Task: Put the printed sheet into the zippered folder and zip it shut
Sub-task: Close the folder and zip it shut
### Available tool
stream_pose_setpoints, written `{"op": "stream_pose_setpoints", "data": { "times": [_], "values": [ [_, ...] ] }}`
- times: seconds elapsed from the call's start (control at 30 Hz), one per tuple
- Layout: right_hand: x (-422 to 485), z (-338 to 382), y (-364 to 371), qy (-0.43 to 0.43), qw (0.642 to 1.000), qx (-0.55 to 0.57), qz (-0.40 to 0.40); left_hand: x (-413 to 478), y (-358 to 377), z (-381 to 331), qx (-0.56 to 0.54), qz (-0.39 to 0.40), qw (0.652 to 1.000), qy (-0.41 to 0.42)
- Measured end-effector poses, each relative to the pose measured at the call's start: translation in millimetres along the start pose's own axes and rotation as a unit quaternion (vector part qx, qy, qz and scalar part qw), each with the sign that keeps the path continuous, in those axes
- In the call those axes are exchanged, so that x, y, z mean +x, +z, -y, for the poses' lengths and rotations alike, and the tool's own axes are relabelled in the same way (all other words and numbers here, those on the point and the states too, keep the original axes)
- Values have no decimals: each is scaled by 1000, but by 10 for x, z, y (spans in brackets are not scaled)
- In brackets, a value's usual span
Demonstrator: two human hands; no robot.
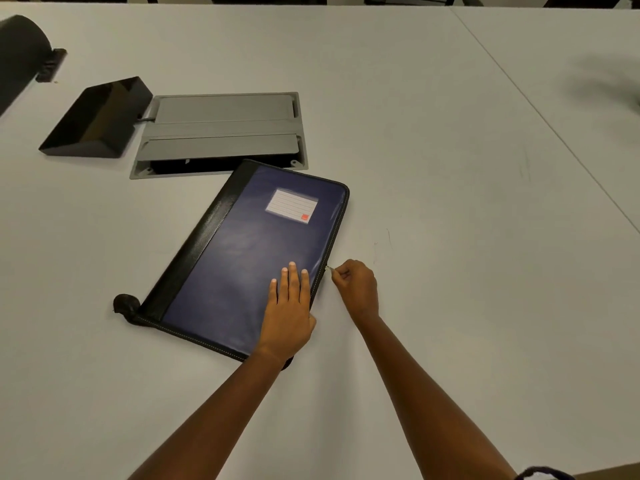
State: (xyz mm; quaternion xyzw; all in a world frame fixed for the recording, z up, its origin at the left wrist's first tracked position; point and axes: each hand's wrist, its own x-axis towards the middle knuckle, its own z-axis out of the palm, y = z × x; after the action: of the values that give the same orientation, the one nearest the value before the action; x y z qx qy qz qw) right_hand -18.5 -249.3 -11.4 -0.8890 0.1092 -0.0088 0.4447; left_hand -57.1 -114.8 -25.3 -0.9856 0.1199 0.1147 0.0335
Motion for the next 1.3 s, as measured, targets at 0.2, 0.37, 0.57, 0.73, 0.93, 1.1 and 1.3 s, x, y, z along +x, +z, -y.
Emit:
{"op": "stream_pose_setpoints", "data": {
  "times": [0.2,0.37,0.57,0.73,0.93,1.1,1.3],
  "values": [
    [221,35,-52,16,1000,-3,-13,-195,-95,208,29,-52,996,59],
    [338,6,-131,29,999,-5,-29,-318,-43,518,65,-130,980,137],
    [445,-104,-328,58,996,-8,-62,-429,24,967,74,-105,973,194],
    [338,-156,-303,38,998,-22,-42,-403,-6,1182,68,-60,980,179],
    [175,-158,-282,26,999,-1,-41,-99,-174,722,13,-80,990,119],
    [-64,-176,-278,19,999,1,-31,265,-184,242,-48,-30,994,92],
    [-268,-206,-253,1,1000,4,-17,500,-166,-78,-48,-14,993,108]
  ]
}}
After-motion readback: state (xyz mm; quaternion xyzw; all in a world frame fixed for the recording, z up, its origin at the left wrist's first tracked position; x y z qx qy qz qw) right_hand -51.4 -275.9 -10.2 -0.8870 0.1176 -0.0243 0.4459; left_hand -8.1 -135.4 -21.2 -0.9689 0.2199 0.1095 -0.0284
